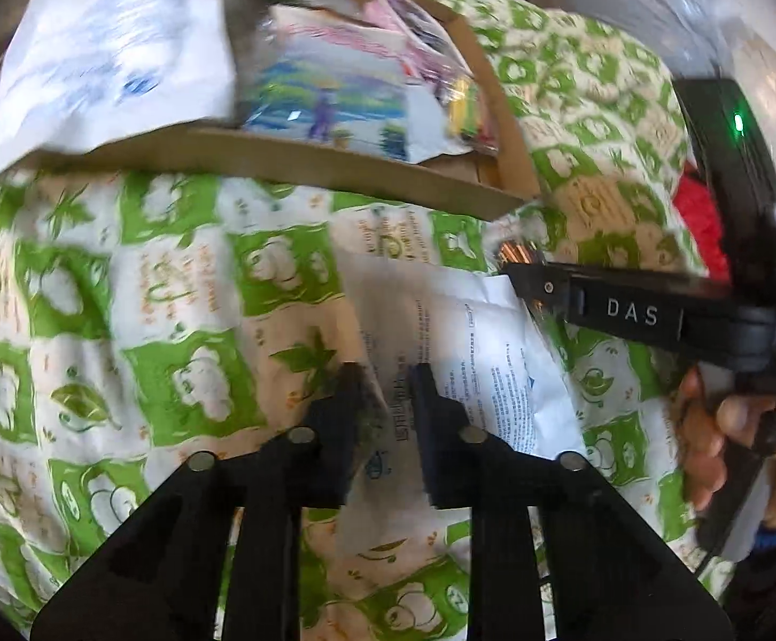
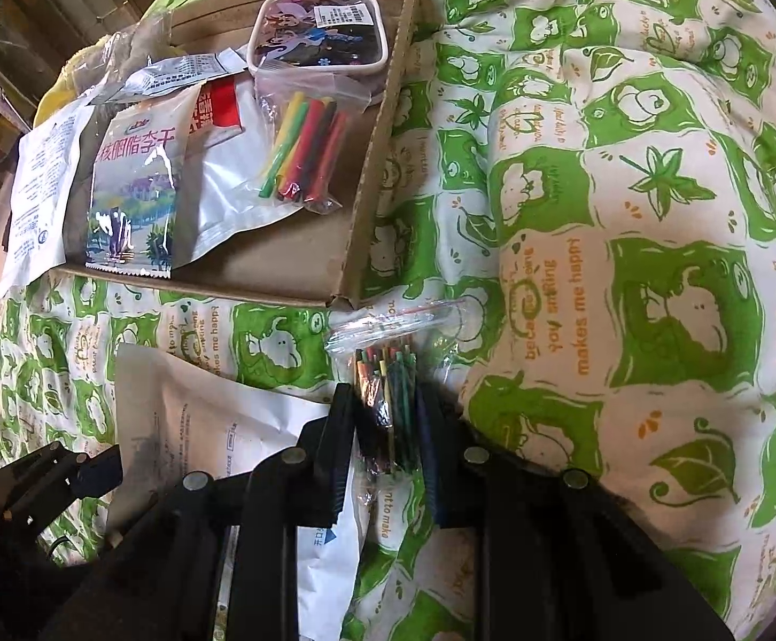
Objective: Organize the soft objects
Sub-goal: 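Grasp a white printed paper packet with left gripper while right grasps the clear bag of sticks, then lift the paper packet with left gripper while right lifts the bag of sticks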
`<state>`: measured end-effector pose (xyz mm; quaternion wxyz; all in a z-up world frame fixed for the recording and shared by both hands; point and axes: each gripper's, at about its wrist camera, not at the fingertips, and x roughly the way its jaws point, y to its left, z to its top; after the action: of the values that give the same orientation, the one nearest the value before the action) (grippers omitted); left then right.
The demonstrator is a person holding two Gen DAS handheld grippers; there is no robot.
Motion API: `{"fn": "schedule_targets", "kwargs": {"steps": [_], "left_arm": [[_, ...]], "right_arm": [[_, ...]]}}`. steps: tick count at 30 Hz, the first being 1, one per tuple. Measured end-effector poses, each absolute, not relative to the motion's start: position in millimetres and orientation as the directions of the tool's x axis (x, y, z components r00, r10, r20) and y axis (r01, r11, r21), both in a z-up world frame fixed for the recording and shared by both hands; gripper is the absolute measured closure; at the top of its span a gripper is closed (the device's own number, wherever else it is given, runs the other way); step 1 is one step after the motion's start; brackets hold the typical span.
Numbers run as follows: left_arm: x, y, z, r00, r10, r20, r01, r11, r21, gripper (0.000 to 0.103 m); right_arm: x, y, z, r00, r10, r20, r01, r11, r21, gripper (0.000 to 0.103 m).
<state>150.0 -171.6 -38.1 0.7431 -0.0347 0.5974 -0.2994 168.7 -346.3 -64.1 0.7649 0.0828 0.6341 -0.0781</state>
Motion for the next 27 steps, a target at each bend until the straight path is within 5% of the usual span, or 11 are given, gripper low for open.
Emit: {"fn": "schedule_targets", "kwargs": {"steps": [19,23,27], "left_arm": [[126,-119,-29,0.061,-0.488,-0.871,0.399,0.811,-0.427,0.089],[128,-117,-34,0.040,-0.487,-0.873,0.398,0.809,-0.433,0.064],[128,-111,-37,0.017,-0.508,-0.861,0.387,0.798,-0.462,0.062]], "right_arm": [[143,-261,-51,0.251,0.082,-0.965,0.082,0.991,0.105,0.083],[141,-288,-49,0.244,0.029,-0.969,0.163,0.984,0.071,0.083],[140,-307,-57,0.214,0.040,-0.976,0.211,0.974,0.087,0.083]]}}
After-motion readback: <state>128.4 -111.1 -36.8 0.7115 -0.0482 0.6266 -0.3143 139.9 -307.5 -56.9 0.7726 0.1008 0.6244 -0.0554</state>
